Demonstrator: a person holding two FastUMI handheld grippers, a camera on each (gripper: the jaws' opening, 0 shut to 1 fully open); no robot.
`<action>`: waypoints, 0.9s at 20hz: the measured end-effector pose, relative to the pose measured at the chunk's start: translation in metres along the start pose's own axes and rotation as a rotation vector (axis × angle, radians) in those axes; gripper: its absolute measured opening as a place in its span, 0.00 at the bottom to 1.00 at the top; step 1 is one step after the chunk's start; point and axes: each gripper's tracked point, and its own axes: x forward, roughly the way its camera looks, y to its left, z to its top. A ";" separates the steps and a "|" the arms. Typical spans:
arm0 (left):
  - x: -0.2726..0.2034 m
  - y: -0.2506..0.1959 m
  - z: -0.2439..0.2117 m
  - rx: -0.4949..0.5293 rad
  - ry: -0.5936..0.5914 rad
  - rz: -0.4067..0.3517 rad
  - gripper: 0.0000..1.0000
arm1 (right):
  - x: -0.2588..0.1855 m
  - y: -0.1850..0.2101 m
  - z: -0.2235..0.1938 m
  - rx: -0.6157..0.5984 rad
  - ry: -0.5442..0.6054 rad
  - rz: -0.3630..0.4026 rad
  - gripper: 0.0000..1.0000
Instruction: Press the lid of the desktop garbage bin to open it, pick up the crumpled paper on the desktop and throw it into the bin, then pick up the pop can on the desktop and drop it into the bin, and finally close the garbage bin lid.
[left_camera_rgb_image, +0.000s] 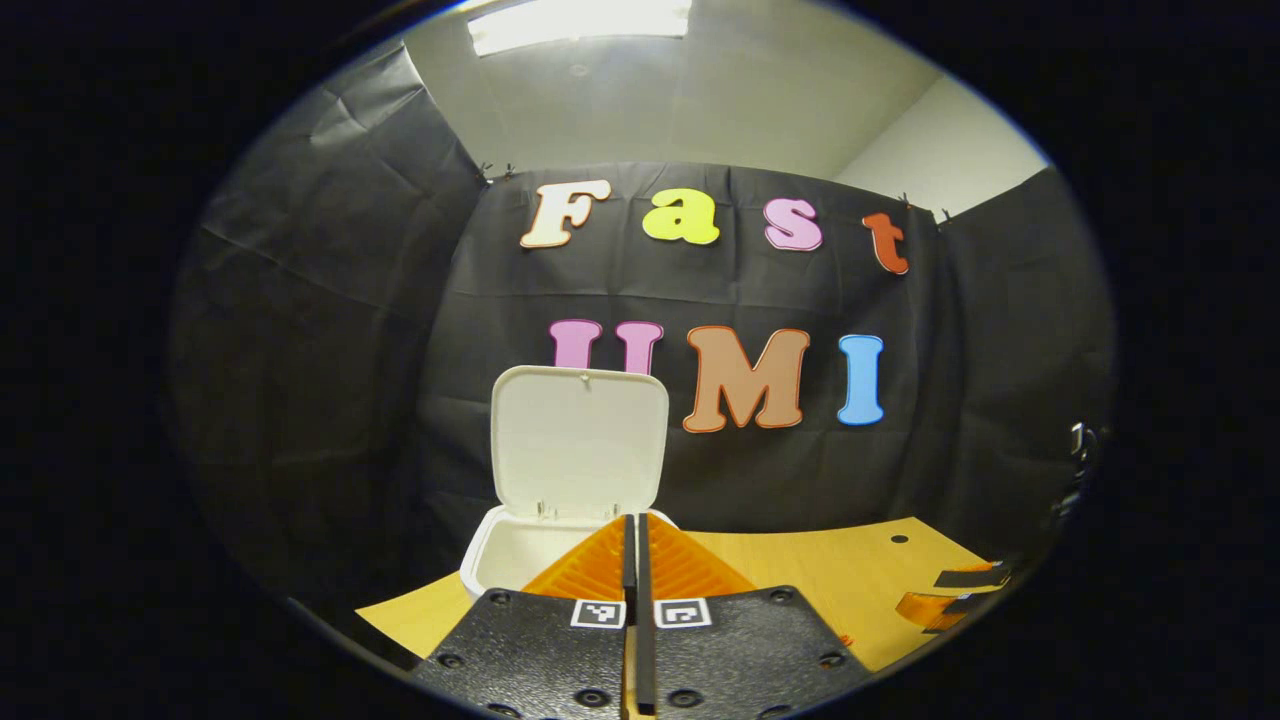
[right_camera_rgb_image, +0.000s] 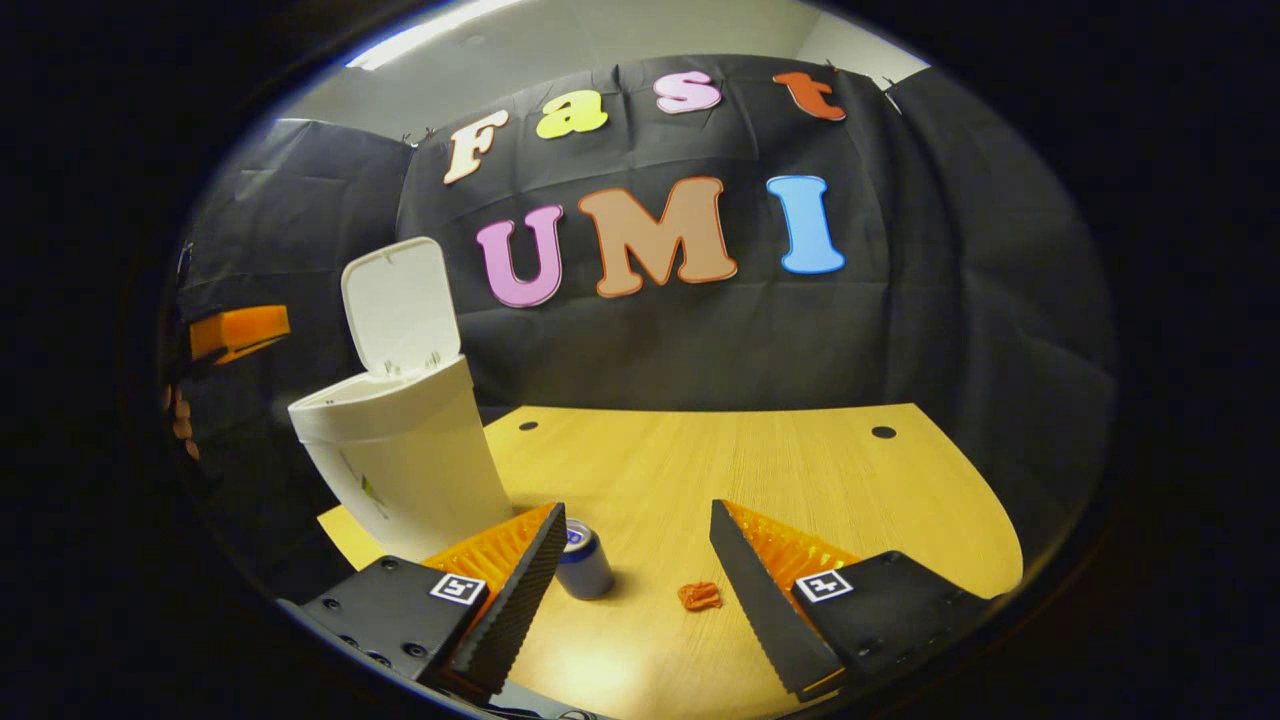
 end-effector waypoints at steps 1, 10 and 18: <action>-0.004 0.002 -0.002 0.001 0.002 0.015 0.19 | 0.008 -0.005 -0.009 0.000 0.027 0.012 0.96; -0.033 0.040 -0.014 0.015 -0.009 0.254 0.93 | 0.067 -0.034 -0.070 -0.064 0.236 0.073 0.96; -0.078 0.070 -0.015 0.049 -0.003 0.410 0.93 | 0.108 -0.054 -0.135 -0.115 0.467 0.039 0.95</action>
